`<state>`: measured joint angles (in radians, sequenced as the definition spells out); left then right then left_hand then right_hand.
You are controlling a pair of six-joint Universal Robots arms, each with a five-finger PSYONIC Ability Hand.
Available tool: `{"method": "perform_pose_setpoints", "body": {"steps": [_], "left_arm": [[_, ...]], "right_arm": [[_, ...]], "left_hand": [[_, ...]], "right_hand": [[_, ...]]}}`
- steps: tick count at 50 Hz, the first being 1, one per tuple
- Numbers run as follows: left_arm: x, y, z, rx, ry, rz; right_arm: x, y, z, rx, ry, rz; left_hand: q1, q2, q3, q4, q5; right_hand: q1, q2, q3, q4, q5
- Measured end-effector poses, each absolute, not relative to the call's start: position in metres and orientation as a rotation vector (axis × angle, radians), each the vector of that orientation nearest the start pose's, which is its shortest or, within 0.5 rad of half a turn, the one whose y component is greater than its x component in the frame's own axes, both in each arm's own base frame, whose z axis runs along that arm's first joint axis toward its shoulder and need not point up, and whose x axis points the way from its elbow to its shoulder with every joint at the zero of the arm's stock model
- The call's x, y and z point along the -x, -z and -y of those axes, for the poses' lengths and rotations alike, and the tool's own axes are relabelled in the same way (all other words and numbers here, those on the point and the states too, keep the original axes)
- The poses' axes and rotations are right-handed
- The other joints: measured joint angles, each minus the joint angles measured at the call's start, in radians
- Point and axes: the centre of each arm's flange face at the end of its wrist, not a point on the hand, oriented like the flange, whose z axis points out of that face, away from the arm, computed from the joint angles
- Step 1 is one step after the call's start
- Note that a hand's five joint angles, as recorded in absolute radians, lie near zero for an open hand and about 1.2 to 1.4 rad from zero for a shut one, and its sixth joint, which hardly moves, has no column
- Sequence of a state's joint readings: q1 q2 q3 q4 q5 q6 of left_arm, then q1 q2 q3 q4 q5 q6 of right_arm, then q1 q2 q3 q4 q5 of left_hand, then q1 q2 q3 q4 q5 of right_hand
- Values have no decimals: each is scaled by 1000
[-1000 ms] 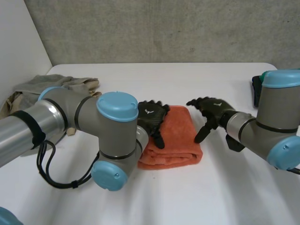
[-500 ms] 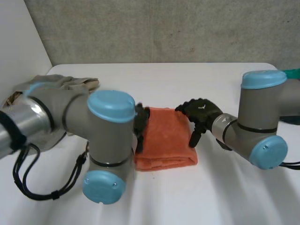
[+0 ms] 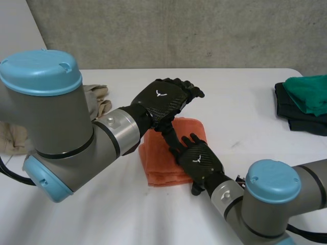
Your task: Fold the laundry.
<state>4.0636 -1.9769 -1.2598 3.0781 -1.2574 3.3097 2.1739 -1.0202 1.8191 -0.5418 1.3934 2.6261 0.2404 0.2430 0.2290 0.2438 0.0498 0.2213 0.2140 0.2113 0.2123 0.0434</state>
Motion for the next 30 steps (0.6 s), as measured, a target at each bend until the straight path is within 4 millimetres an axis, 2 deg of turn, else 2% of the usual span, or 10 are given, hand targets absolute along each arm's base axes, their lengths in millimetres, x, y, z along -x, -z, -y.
{"method": "perform_pose_setpoints", "body": {"steps": [7,18,21,25,30], "left_arm": [[358,-257,208,1032,-1598,1757],[358,-257,207,1033,-1598,1757],[358,-258,206,1034,-1599,1753],[359,-259,205,1036,-1602,1747],[360,-262,204,1040,-1606,1732]], "right_arm": [[-322,-97,215,1364,1838,-1901],[-332,-108,231,1323,1895,-1854],[-337,-108,238,1316,1909,-1840],[-342,-106,246,1310,1919,-1831],[-346,-107,253,1298,1933,-1820]], "left_hand": [[0,0,0,0,0],[0,0,0,0,0],[0,0,0,0,0],[0,0,0,0,0],[0,0,0,0,0]], "right_hand": [[118,112,122,121,55],[154,143,169,166,149],[322,324,333,331,298],[802,889,877,876,814],[807,937,940,971,871]]}}
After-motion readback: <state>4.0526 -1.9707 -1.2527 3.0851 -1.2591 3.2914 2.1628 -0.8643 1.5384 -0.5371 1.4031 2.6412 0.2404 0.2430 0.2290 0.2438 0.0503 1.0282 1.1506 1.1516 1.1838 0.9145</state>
